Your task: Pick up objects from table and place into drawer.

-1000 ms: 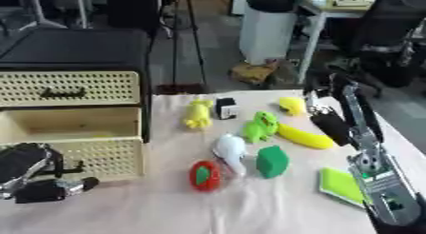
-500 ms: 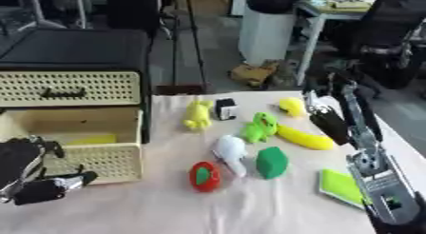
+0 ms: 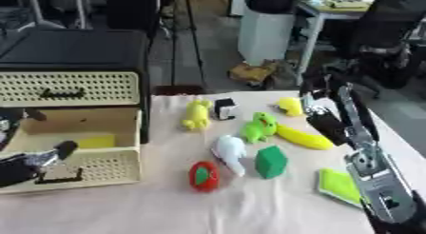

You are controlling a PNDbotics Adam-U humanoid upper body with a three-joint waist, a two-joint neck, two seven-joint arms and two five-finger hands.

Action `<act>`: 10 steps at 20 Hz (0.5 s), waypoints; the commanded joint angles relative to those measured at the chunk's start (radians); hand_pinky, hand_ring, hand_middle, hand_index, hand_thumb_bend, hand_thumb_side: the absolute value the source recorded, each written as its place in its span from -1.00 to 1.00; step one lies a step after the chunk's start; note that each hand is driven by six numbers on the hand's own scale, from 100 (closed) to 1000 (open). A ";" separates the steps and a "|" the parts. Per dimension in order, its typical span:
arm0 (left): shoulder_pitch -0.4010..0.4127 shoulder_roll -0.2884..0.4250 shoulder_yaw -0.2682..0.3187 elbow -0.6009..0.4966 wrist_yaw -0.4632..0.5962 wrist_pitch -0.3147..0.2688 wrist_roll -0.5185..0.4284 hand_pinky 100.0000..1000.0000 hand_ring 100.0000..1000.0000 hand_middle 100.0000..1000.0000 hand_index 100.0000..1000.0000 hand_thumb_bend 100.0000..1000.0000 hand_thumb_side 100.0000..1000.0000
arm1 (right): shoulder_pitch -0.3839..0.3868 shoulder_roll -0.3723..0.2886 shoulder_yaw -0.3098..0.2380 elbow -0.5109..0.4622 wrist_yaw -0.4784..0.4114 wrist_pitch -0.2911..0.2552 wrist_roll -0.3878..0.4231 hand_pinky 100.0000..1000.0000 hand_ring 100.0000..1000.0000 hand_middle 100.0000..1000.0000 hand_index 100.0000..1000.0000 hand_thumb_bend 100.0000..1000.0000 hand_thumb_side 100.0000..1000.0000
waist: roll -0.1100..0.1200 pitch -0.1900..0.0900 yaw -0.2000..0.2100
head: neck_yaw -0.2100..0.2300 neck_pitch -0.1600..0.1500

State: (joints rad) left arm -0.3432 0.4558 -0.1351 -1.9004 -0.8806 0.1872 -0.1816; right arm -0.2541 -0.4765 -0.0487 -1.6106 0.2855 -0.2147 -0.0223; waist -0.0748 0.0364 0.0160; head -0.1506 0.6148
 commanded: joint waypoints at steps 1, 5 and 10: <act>0.000 0.040 0.049 -0.037 0.071 0.020 -0.007 -1.00 -1.00 -1.00 0.37 0.28 1.00 | 0.008 -0.076 0.002 0.018 0.039 -0.012 0.103 0.20 0.46 0.44 0.59 -0.90 0.05 | 0.001 -0.011 0.003 | -0.006 0.007; 0.020 0.057 0.077 -0.030 0.086 0.029 -0.025 -1.00 -1.00 -1.00 0.36 0.26 1.00 | 0.026 -0.134 0.032 0.062 0.099 -0.052 0.310 0.30 0.57 0.55 0.64 -0.58 -0.18 | -0.003 -0.011 0.008 | -0.006 0.010; 0.029 0.055 0.085 -0.025 0.089 0.030 -0.038 -1.00 -1.00 -1.00 0.36 0.25 1.00 | 0.001 -0.177 0.077 0.116 0.114 -0.093 0.497 0.35 0.64 0.61 0.68 -0.41 -0.42 | -0.004 -0.011 0.013 | -0.008 0.011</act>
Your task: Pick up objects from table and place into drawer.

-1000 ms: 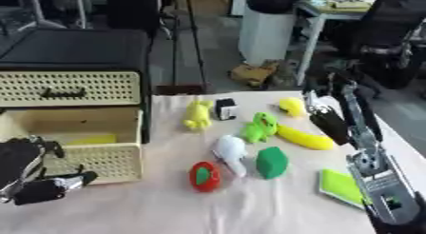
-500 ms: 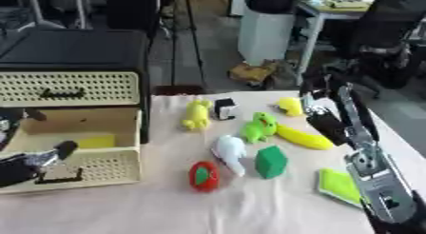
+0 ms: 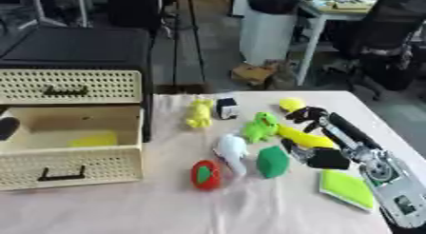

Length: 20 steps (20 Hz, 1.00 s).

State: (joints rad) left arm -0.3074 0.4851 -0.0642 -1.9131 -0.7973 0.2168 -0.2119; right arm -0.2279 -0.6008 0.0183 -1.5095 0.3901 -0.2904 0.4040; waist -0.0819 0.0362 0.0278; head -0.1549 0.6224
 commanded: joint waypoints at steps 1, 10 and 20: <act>-0.006 0.024 0.014 -0.011 0.006 0.000 -0.010 -1.00 -1.00 -1.00 0.36 0.24 1.00 | -0.032 -0.055 0.017 0.023 0.009 -0.023 0.090 0.36 0.66 0.63 0.70 -0.40 -0.44 | 0.003 -0.011 0.002 | -0.004 0.003; 0.002 0.017 0.016 -0.008 -0.002 -0.004 -0.035 -1.00 -1.00 -1.00 0.37 0.21 1.00 | -0.070 -0.053 0.065 0.074 0.004 -0.054 0.212 0.44 0.77 0.73 0.71 -0.38 -0.50 | 0.004 -0.006 0.009 | -0.007 0.006; 0.003 0.008 0.014 -0.013 -0.001 -0.007 -0.046 -1.00 -1.00 -1.00 0.37 0.21 1.00 | -0.137 -0.047 0.082 0.166 0.060 -0.072 0.169 0.59 0.94 0.88 0.76 -0.35 -0.54 | 0.008 -0.004 0.018 | -0.008 0.005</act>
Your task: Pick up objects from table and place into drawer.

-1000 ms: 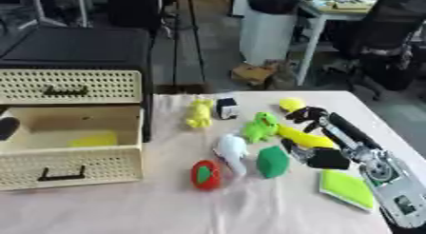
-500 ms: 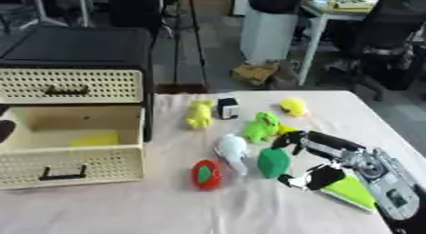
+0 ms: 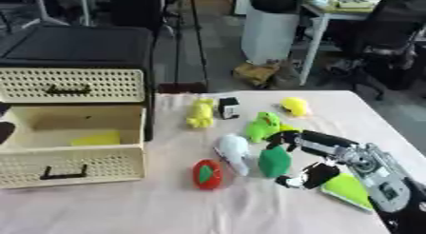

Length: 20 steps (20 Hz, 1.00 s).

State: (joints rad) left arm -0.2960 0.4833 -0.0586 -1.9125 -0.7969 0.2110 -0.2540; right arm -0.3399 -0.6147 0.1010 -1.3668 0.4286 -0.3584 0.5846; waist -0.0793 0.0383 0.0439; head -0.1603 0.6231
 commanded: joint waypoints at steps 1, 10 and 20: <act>-0.009 0.009 0.008 -0.014 -0.001 -0.001 -0.004 -1.00 -1.00 -1.00 0.37 0.21 1.00 | -0.033 -0.032 0.002 0.040 0.029 -0.006 -0.011 0.59 0.94 0.88 0.76 -0.35 -0.54 | 0.007 -0.006 0.003 | -0.003 0.005; -0.010 0.002 0.009 -0.018 0.004 -0.002 -0.009 -1.00 -1.00 -1.00 0.36 0.20 1.00 | -0.086 -0.025 0.015 0.158 0.084 -0.029 0.005 0.64 0.99 0.94 0.81 -0.08 -0.42 | 0.014 -0.003 0.016 | -0.003 0.005; -0.010 -0.005 0.007 -0.020 0.005 -0.004 -0.017 -1.00 -1.00 -1.00 0.37 0.19 1.00 | -0.134 -0.022 0.017 0.228 0.133 -0.047 0.015 0.64 0.97 0.94 0.82 -0.06 -0.40 | 0.020 -0.002 0.028 | -0.005 0.002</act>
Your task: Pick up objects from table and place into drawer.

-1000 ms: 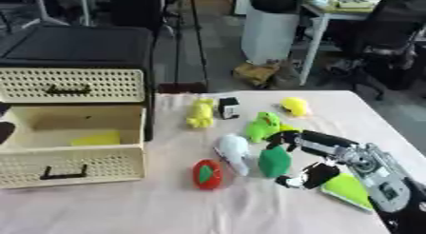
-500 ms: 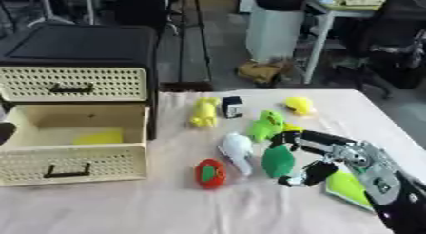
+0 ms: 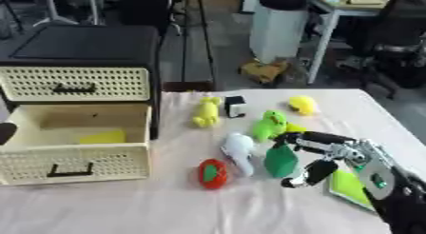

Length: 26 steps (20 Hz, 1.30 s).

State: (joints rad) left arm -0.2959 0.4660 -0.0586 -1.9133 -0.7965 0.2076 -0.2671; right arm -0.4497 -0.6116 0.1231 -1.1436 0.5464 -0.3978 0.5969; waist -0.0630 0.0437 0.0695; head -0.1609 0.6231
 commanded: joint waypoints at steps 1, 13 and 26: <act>-0.010 0.012 0.007 -0.019 0.005 -0.001 -0.004 -1.00 -1.00 -1.00 0.37 0.19 1.00 | -0.029 -0.024 -0.003 0.009 0.019 -0.009 0.006 0.64 0.96 0.94 0.82 -0.07 -0.41 | 0.004 -0.007 0.003 | -0.004 0.002; -0.012 0.008 0.003 -0.021 0.006 -0.004 -0.010 -1.00 -1.00 -1.00 0.37 0.16 1.00 | -0.063 -0.002 0.019 0.047 0.060 -0.029 0.041 0.60 0.88 0.88 0.82 -0.10 -0.42 | 0.007 -0.005 0.012 | -0.007 -0.003; -0.012 0.004 0.001 -0.022 0.008 -0.010 -0.017 -1.00 -1.00 -1.00 0.37 0.11 1.00 | -0.061 0.013 0.020 0.070 0.086 -0.026 0.026 0.11 0.20 0.64 0.77 -0.47 -0.65 | 0.009 -0.004 0.016 | -0.007 -0.006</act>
State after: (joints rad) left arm -0.2960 0.4576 -0.0594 -1.9162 -0.7933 0.2002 -0.2826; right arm -0.5005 -0.5765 0.1512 -1.0713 0.6247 -0.4245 0.6304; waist -0.0573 0.0491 0.0865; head -0.1670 0.6221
